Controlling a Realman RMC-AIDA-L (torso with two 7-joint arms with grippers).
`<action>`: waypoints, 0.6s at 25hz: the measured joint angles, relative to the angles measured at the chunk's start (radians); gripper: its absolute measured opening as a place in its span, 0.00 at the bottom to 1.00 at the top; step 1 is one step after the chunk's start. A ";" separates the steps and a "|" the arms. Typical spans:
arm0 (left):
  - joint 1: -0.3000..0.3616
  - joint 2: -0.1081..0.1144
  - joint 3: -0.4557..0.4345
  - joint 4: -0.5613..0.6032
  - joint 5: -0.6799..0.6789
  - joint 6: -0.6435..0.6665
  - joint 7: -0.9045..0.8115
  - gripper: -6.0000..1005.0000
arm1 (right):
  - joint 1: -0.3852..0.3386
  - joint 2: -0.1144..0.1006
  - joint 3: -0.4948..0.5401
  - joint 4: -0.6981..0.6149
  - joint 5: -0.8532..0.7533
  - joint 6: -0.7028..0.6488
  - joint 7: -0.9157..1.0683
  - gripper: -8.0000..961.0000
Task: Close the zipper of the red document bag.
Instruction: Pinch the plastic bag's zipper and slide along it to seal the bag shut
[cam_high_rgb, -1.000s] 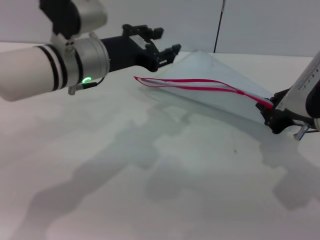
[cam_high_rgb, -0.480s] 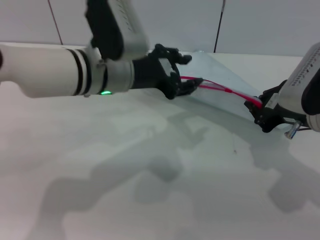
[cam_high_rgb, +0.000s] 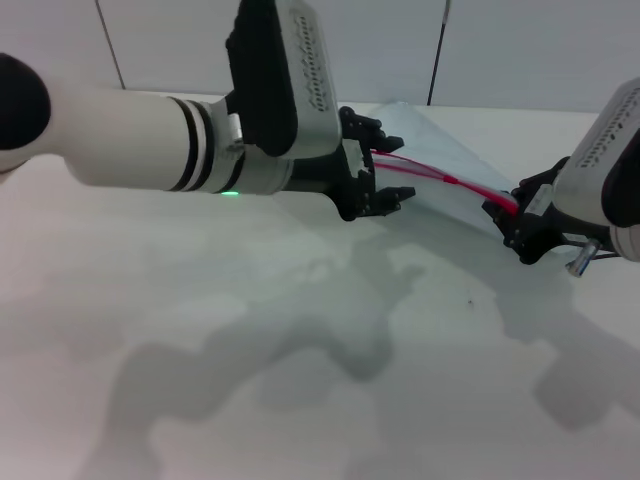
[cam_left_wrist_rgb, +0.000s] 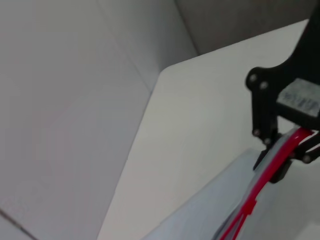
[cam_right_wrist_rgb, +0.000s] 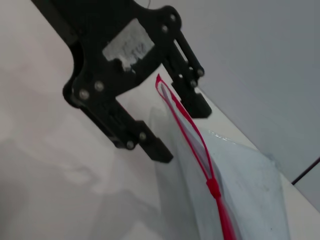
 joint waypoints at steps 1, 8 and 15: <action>-0.003 0.000 0.000 0.005 0.007 -0.005 0.000 0.56 | 0.000 0.000 0.000 -0.001 0.000 -0.001 0.000 0.06; -0.008 -0.031 0.008 0.061 0.160 -0.023 -0.001 0.55 | 0.000 0.000 -0.001 -0.004 0.000 -0.004 0.002 0.06; -0.004 -0.063 0.012 0.074 0.222 -0.024 0.013 0.55 | 0.006 -0.001 0.000 -0.006 0.000 -0.016 0.002 0.06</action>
